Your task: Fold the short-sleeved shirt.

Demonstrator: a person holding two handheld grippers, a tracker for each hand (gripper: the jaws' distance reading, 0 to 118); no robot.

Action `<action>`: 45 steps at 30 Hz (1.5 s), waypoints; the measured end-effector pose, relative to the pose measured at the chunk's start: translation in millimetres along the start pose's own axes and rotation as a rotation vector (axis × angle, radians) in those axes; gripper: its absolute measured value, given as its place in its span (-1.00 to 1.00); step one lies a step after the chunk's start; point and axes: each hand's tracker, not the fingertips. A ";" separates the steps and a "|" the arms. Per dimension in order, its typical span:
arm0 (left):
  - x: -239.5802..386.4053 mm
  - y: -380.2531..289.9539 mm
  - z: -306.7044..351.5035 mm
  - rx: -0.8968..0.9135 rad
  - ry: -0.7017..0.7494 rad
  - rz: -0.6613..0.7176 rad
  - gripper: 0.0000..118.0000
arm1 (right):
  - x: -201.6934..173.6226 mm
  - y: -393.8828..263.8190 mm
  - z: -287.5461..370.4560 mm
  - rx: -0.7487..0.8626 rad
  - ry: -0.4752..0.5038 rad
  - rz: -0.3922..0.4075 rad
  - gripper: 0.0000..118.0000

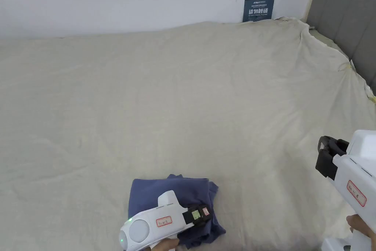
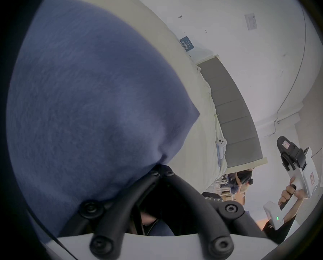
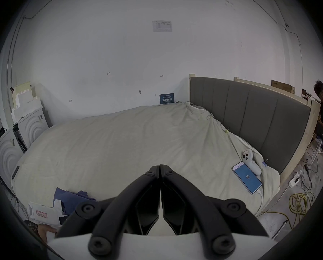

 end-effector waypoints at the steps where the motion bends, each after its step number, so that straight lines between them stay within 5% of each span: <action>1: 5.6 0.1 2.6 0.006 0.007 -0.015 -1.00 | -0.3 0.6 0.6 0.002 0.000 -0.003 -1.00; 14: 107.1 57.1 122.6 0.322 -0.045 -0.367 -1.00 | -44.2 27.0 10.1 0.078 0.084 0.019 -1.00; 23: 131.3 69.7 211.0 0.657 0.259 -0.657 -1.00 | -85.9 39.3 17.0 0.164 0.123 0.061 -1.00; 37: 109.4 52.1 246.6 0.973 0.584 -0.773 -1.00 | -103.8 29.7 16.3 0.255 0.121 0.105 -1.00; 45: 106.7 53.3 246.4 0.963 0.577 -0.758 -1.00 | -104.1 27.5 13.0 0.252 0.128 0.103 -1.00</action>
